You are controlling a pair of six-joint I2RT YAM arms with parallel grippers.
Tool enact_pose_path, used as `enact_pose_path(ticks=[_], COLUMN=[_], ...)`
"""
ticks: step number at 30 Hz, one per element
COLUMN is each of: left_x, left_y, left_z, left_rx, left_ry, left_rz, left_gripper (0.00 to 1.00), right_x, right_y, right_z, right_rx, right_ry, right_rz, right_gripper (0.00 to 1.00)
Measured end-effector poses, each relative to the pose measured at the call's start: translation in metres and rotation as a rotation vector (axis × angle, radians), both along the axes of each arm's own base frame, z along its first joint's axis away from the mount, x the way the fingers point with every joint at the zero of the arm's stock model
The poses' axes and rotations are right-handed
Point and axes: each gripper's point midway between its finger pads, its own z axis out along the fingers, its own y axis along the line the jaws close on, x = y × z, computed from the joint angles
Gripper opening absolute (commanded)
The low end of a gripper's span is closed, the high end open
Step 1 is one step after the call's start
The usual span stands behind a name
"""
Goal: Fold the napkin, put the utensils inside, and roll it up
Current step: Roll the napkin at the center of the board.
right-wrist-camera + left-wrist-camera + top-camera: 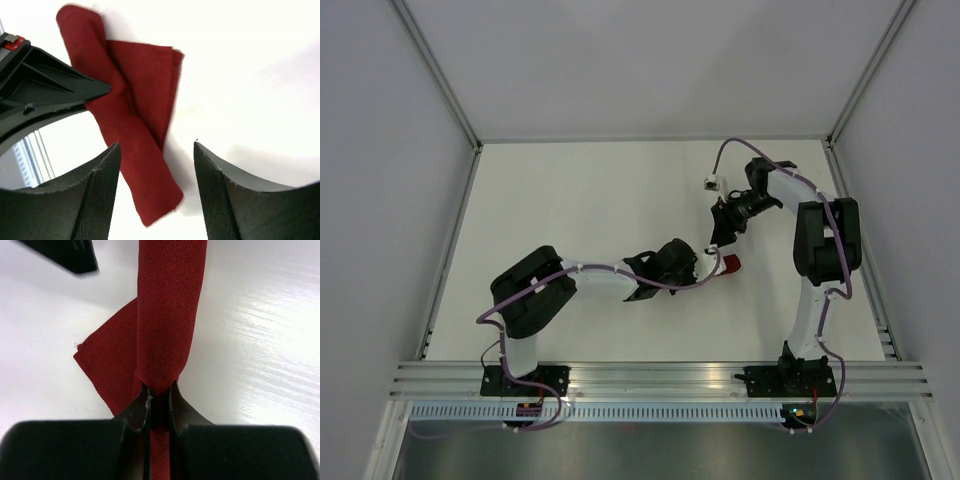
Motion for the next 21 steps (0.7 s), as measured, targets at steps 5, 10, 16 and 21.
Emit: enact_pose_path(ticks=[5, 10, 16, 21], left_x=[0.006, 0.018, 0.028, 0.029], left_y=[0.001, 0.003, 0.004, 0.003], left_z=[0.001, 0.0, 0.0, -0.002], left_rx=[-0.026, -0.068, -0.118, -0.133], left_ry=[0.104, 0.252, 0.458, 0.606], left_rz=[-0.002, 0.01, -0.003, -0.033], left_gripper=[0.02, 0.02, 0.02, 0.02], right_x=[0.015, 0.003, -0.039, -0.059], right_y=[-0.028, -0.054, -0.051, -0.032], right_z=[0.019, 0.034, 0.047, 0.041], right_rx=[0.054, 0.07, 0.045, -0.016], right_ry=[-0.085, -0.223, -0.491, -0.724], right_rz=[-0.145, -0.223, -0.184, -0.059], right_gripper=[0.64, 0.65, 0.68, 0.73])
